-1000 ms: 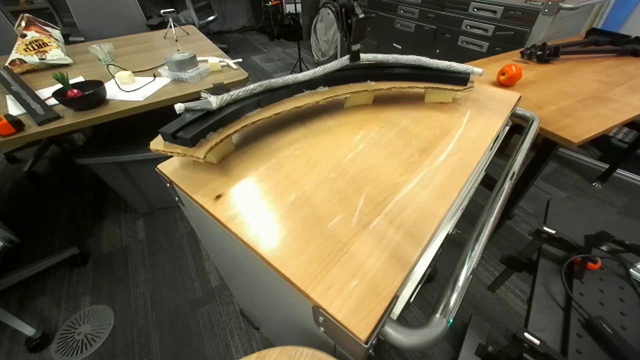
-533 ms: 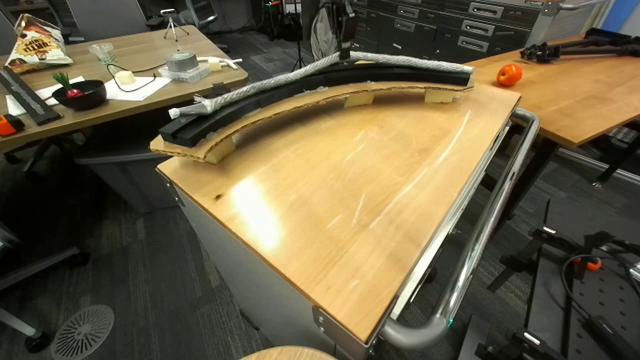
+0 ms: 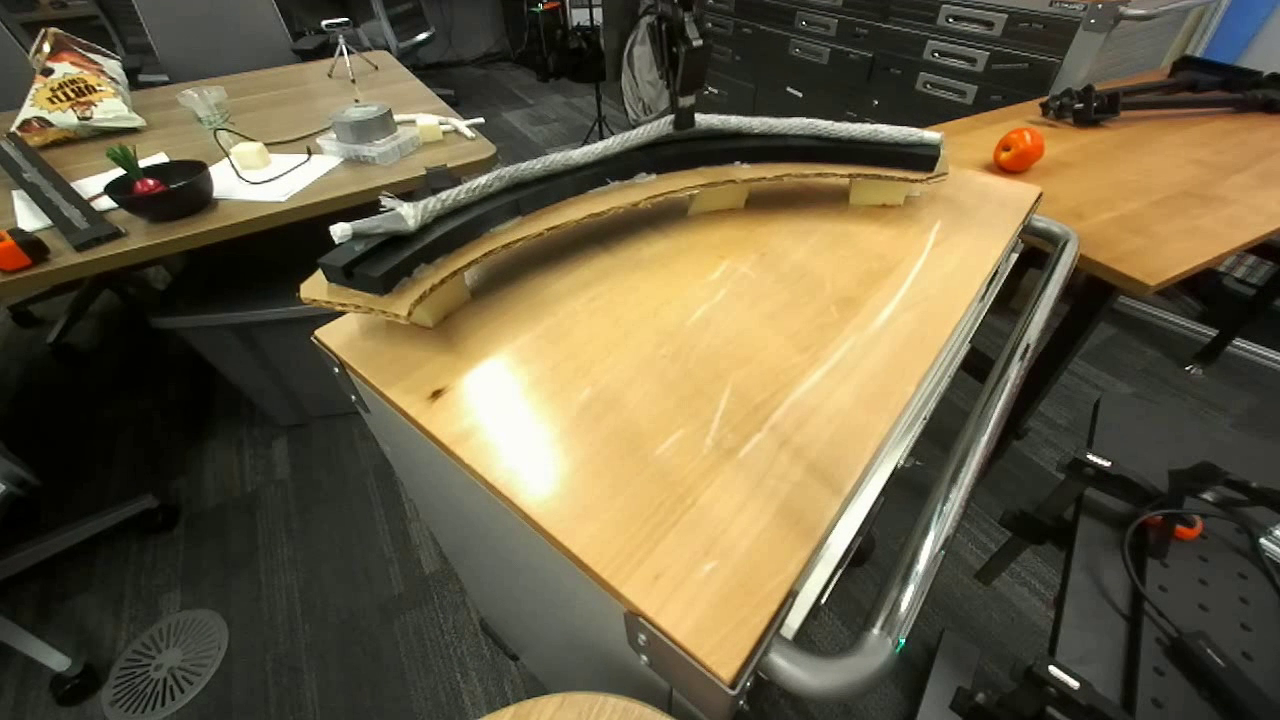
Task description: Place the rope on the platform
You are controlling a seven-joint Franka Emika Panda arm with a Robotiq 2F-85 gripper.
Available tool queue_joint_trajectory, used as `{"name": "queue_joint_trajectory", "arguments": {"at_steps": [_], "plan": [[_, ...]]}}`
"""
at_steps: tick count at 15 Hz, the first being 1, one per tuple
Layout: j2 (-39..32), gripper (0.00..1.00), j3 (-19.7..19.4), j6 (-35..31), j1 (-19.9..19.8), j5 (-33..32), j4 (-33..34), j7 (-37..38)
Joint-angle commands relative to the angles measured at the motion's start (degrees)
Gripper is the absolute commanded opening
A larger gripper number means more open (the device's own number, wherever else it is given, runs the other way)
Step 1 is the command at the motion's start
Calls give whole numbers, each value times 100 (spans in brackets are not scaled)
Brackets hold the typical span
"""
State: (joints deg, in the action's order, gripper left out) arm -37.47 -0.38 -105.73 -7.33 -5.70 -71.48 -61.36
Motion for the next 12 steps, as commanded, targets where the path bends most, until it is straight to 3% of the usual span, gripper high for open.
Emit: {"name": "queue_joint_trajectory", "arguments": {"at_steps": [1, 5, 6, 7, 12], "plan": [[2, 5, 141, -172, -37, 116, 1, 48], [22, 6, 221, -106, -70, 269, -8, 17], [32, 36, 230, -30, -78, 307, -10, -9], [65, 37, 230, -73, -81, 321, -48, -22], [462, 73, 249, -681, -160, 402, -298, -124]]}}
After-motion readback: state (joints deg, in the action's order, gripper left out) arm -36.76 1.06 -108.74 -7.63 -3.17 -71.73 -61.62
